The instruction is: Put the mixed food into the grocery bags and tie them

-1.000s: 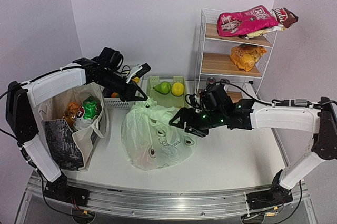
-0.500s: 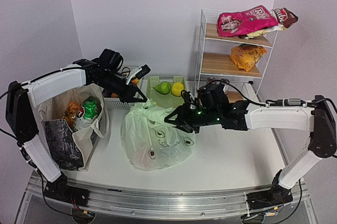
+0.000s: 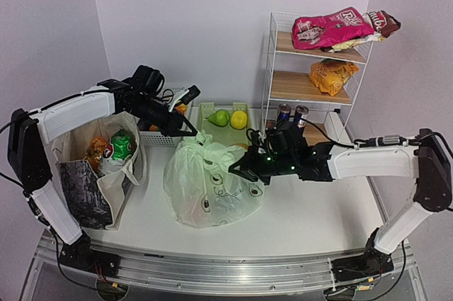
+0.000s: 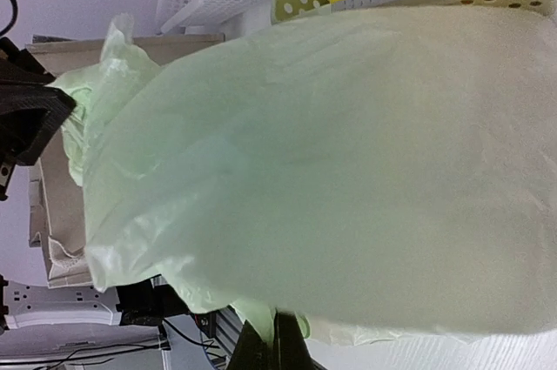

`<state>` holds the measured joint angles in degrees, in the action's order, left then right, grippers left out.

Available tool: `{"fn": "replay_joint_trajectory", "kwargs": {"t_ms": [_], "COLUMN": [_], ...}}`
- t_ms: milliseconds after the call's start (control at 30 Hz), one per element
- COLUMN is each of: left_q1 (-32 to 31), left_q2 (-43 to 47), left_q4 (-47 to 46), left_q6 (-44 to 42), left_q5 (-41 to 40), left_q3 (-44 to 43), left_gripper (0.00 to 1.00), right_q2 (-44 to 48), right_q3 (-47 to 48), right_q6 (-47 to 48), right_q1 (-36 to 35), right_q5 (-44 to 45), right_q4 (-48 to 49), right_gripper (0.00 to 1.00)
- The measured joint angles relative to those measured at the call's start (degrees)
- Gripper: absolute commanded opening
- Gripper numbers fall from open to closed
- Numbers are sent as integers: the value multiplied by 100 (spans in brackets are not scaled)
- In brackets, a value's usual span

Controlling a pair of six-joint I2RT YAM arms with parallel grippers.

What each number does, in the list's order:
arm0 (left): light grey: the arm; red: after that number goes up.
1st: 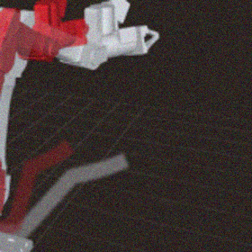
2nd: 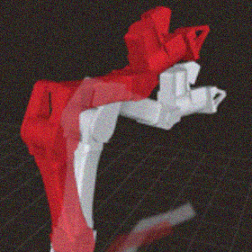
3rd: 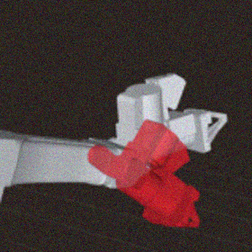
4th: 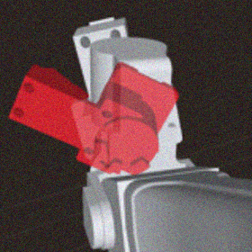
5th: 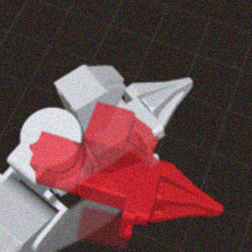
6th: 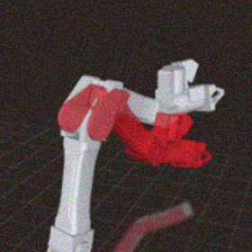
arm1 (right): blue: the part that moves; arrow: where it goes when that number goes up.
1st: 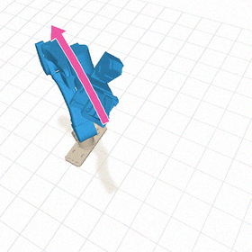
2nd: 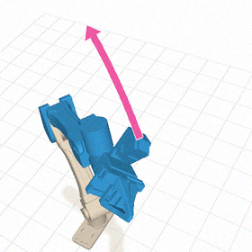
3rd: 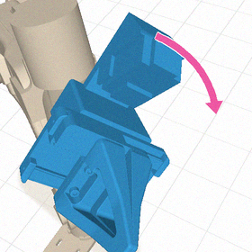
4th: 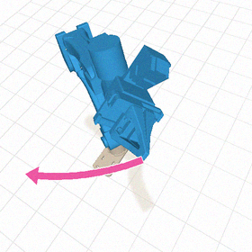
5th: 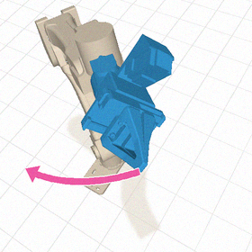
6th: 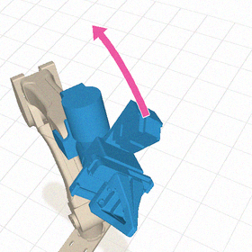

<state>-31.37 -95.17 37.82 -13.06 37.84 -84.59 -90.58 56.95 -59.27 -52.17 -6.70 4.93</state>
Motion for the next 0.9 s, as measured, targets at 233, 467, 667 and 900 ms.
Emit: {"fn": "replay_joint_trajectory", "kwargs": {"t_ms": [233,467,667,900], "left_q1": [-160,-208,-116,-33], "left_q2": [-3,-1,-3,-14], "left_q4": [-95,-307,-446,-482], "left_q6": [-64,-146,-145,-269], "left_q5": [159,150,-390,-876], "left_q3": [1,113,3,-107], "left_gripper": [0,0,0,0], "right_q2": [1067,1546,1755,1826], "right_q3": [-1026,-1187,-1474,-1736], "right_q6": [-53,168,231,240], "right_q1": [-49,-62,-46,-30], "right_q5": [560,740,1025,1319], "right_q4": [491,238,-329,-529], "right_gripper": [0,0,0,0]}}
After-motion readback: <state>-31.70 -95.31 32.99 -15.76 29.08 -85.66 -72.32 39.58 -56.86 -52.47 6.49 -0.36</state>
